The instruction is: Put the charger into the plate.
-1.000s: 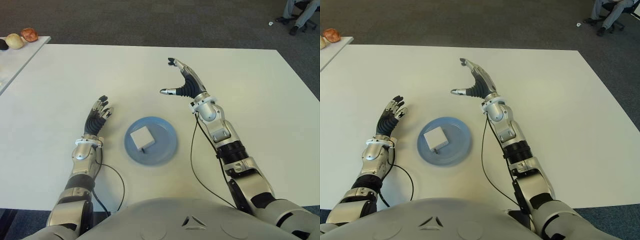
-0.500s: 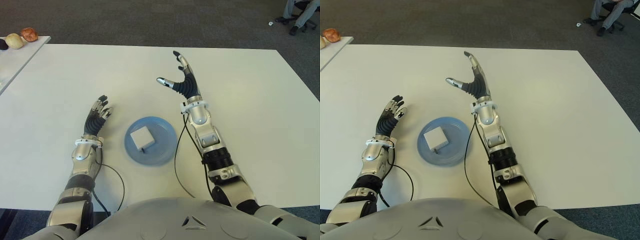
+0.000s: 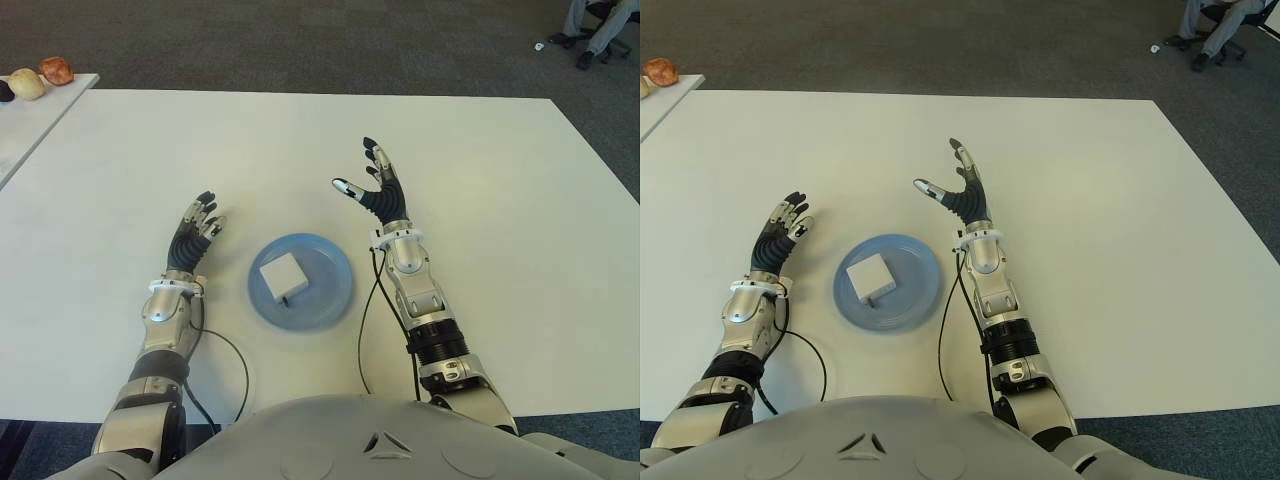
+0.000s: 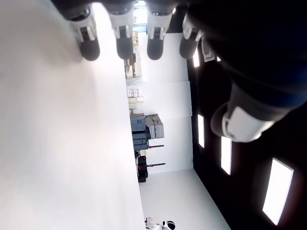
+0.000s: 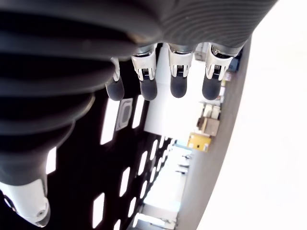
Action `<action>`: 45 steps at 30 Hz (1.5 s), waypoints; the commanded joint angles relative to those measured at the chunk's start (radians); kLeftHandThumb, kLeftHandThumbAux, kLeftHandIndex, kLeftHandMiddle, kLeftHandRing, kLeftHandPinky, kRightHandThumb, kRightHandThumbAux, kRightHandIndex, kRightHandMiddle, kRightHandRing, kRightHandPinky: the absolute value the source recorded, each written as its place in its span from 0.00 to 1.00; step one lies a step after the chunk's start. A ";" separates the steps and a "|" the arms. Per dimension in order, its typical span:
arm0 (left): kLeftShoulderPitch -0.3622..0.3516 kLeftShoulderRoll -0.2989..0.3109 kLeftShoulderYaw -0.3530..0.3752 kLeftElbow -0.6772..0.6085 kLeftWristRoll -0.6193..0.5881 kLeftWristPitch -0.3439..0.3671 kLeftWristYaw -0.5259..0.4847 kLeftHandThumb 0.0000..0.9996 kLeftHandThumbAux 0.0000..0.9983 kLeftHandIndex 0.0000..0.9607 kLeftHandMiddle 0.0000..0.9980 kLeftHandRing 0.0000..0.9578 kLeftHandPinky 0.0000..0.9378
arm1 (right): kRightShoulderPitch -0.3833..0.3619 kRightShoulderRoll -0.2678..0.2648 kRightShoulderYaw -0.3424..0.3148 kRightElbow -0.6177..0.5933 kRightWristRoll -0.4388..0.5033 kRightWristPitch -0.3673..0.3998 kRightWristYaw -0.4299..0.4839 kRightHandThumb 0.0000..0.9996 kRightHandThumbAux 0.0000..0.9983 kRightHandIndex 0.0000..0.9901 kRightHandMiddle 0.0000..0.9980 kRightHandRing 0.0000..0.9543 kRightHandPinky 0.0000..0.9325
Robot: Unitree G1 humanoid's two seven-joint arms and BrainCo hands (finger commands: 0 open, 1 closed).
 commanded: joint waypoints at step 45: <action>0.101 -0.020 -0.014 0.044 -0.004 0.050 -0.046 0.00 0.55 0.03 0.07 0.06 0.07 | -0.013 -0.027 -0.093 0.376 0.121 -0.220 0.037 0.04 0.75 0.00 0.02 0.00 0.00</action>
